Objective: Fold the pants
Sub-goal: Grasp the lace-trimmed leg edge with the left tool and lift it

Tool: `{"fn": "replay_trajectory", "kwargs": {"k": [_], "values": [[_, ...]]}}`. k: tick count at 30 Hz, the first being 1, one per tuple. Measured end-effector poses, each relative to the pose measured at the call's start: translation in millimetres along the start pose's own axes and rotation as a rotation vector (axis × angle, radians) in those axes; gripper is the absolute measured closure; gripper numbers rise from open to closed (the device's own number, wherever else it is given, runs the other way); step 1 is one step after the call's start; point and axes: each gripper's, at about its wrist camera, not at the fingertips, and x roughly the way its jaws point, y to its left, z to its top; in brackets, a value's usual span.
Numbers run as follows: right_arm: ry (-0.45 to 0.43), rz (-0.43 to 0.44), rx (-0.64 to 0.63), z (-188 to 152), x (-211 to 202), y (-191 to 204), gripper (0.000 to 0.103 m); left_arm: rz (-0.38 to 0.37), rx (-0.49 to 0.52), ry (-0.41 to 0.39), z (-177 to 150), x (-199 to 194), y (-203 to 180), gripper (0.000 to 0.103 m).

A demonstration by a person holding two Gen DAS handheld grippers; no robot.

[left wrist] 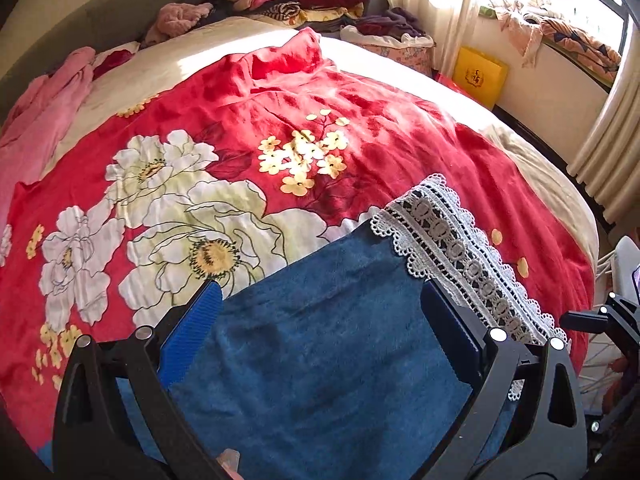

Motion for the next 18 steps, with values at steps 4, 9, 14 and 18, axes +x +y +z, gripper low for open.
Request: {"fn": "replay_trajectory", "kwargs": {"k": [4, 9, 14, 18], "values": [[0.009, 0.022, 0.025, -1, 6, -3, 0.017, -0.007, 0.024, 0.029, 12, 20, -4, 0.01], [0.008, 0.049, 0.056, 0, 12, -6, 0.017, -0.007, 0.04, 0.062, 20, 46, -7, 0.01], [0.009, 0.06, 0.078, -3, 21, -8, 0.025, -0.084, -0.026, 0.109, 6, 64, -4, 0.018], [0.001, 0.081, 0.058, -1, 20, -3, 0.044, -0.104, 0.009, 0.093, 6, 53, -17, 0.047]]}}
